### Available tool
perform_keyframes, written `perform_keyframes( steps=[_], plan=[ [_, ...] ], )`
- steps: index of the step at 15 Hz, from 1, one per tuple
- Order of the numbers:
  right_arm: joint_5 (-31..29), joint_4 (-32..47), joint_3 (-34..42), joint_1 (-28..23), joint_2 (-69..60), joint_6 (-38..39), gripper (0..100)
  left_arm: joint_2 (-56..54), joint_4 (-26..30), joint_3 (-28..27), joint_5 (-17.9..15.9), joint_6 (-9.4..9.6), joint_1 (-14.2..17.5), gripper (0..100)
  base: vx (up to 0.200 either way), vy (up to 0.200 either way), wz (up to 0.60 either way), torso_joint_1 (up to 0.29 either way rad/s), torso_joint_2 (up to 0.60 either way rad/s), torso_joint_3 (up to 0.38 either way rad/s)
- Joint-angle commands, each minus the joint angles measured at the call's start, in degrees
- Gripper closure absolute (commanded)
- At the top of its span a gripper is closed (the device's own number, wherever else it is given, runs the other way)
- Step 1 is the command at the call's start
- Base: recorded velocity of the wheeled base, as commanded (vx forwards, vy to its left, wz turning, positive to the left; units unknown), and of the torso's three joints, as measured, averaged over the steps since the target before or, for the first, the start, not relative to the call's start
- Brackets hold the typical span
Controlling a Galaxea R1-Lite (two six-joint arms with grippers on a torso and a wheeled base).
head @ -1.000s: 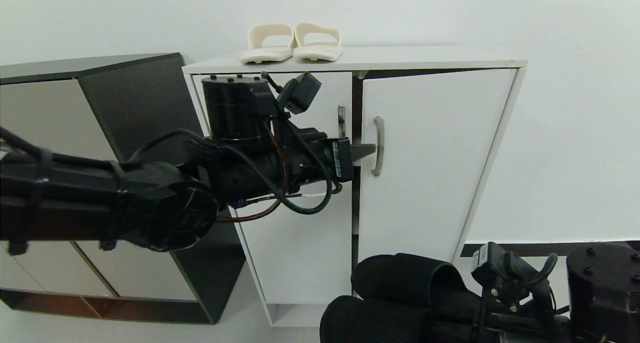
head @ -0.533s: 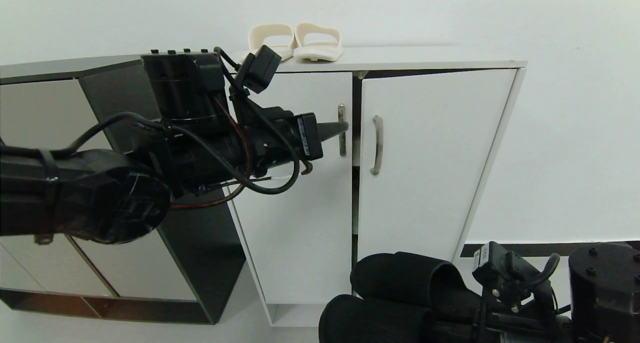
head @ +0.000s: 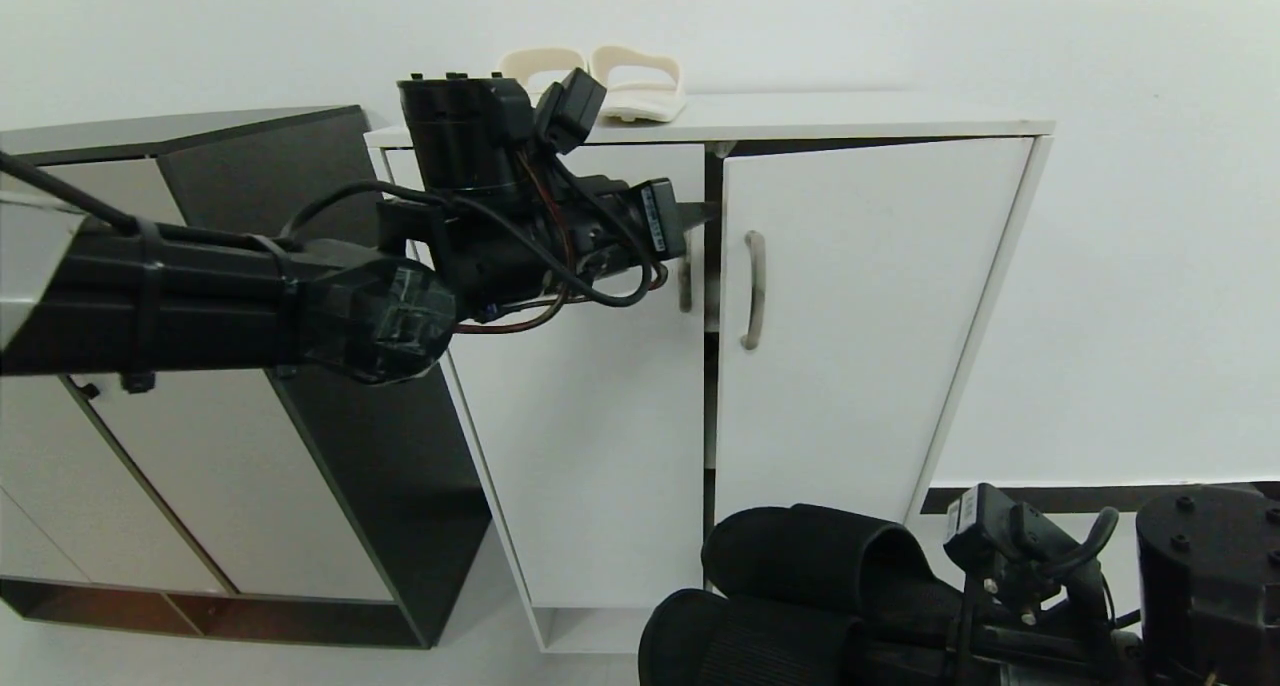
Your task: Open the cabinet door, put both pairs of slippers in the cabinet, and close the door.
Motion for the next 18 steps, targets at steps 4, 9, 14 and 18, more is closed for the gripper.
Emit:
perform_keyframes(
  steps=[4, 9, 14, 18],
  plan=[
    [0.0, 0.1, 0.1, 0.0, 0.5, 0.0, 100, 4.9, 0.8, -5.0, 0.2, -0.15, -0.2, 100, 0.0, 0.0, 0.0, 0.0, 0.0, 0.0],
    [0.3, 0.1, 0.1, 0.2, 1.0, -0.3, 100, 5.3, 1.5, -6.0, 0.2, 0.03, -1.3, 100, -0.08, 0.0, 0.0, 0.002, 0.0, 0.002],
    [0.3, 0.1, 0.5, 1.6, 0.3, -0.3, 100, 3.7, -1.1, -3.0, 0.2, 0.64, -9.8, 100, -0.2, 0.0, 0.0, 0.001, 0.0, 0.001],
    [0.3, -0.1, 0.8, 2.5, 0.3, -0.1, 100, 4.2, -1.9, -3.4, 0.2, 1.43, -17.7, 100, -0.2, 0.0, 0.0, 0.001, 0.0, -0.001]
  ],
)
